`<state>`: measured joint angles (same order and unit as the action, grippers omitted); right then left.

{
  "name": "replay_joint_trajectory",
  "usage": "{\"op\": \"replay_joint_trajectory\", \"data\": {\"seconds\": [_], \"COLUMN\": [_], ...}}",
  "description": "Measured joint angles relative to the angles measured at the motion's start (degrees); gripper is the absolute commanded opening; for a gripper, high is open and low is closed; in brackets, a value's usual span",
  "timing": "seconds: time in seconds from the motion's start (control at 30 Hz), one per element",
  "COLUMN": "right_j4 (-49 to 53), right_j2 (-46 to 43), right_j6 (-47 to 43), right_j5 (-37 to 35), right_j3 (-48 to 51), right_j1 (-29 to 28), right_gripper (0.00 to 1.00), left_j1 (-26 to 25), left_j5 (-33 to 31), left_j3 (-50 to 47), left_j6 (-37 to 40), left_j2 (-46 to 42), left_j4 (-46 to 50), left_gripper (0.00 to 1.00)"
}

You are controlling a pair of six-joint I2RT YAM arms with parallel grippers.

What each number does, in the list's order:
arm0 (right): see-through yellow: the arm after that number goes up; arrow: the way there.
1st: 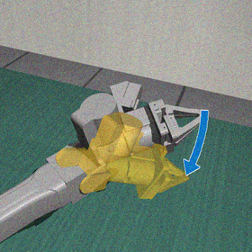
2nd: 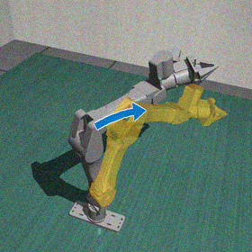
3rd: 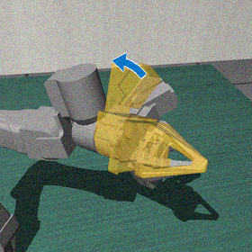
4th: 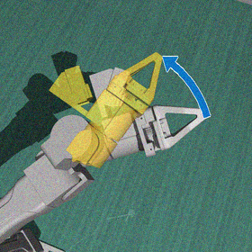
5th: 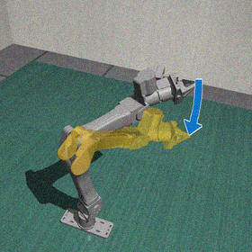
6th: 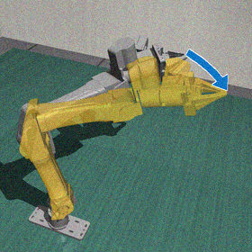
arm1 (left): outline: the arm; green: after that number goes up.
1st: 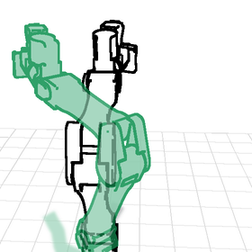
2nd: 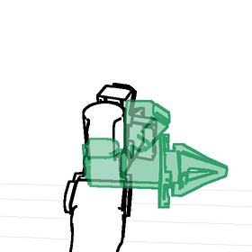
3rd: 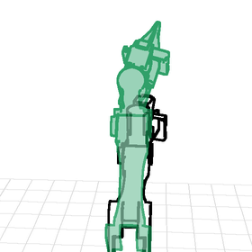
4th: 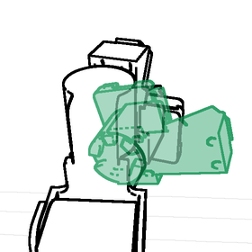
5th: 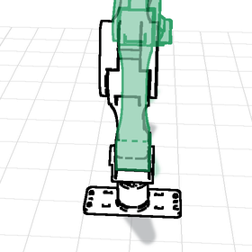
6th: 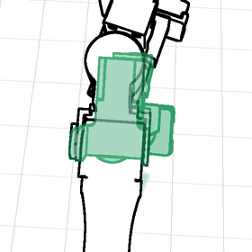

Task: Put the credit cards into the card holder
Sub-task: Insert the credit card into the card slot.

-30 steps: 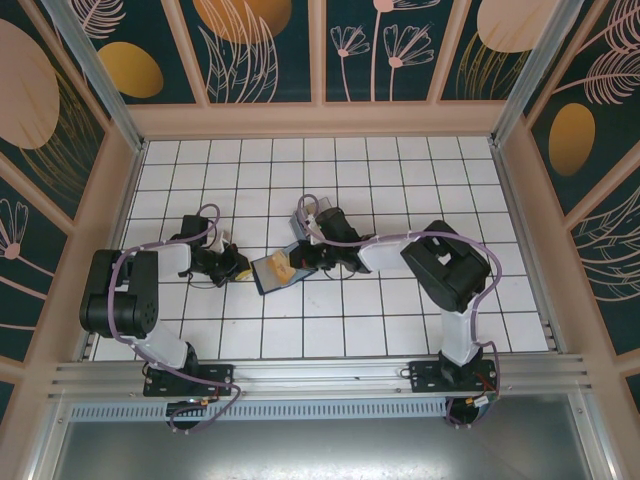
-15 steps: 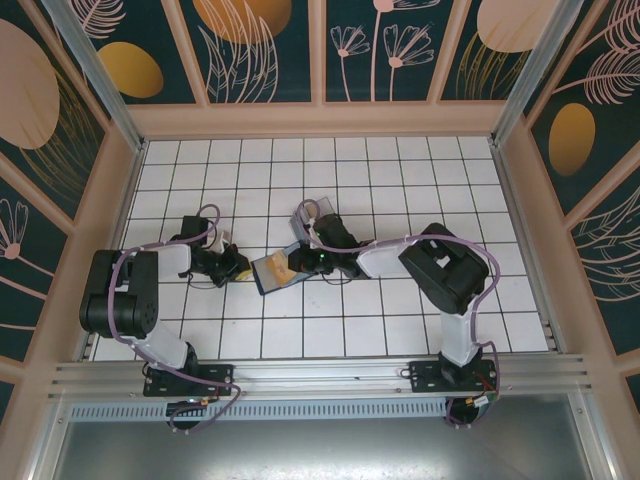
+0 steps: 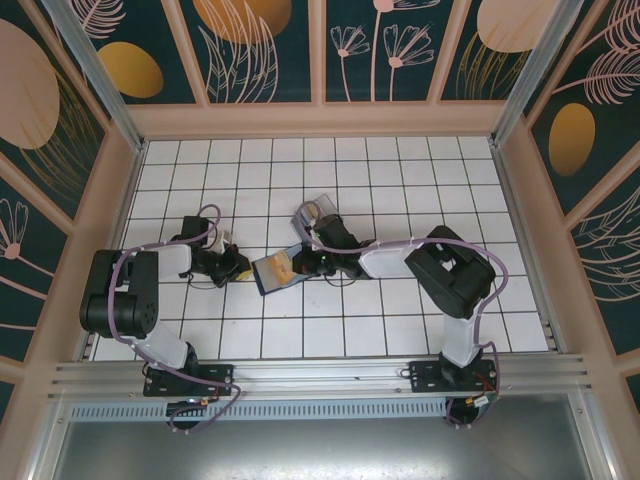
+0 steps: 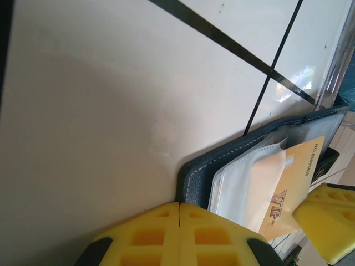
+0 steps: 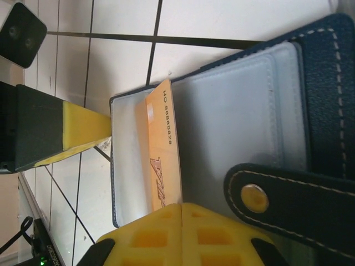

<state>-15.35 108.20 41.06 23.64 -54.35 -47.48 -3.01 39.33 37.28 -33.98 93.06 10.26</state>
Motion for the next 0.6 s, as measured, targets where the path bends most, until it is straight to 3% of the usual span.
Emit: {"op": "replay_joint_trajectory", "data": {"seconds": [0.6], "right_j4": [0.2], "right_j2": [0.6], "right_j6": [1.7], "right_j5": [-0.2], "right_j3": [-0.7], "right_j1": [-0.4], "right_gripper": [0.0], "left_j1": [0.0], "left_j5": [0.3], "left_j3": [-0.2], "left_j6": [-0.1], "left_j2": [-0.1], "left_j4": [-0.1], "left_gripper": [0.0]}}
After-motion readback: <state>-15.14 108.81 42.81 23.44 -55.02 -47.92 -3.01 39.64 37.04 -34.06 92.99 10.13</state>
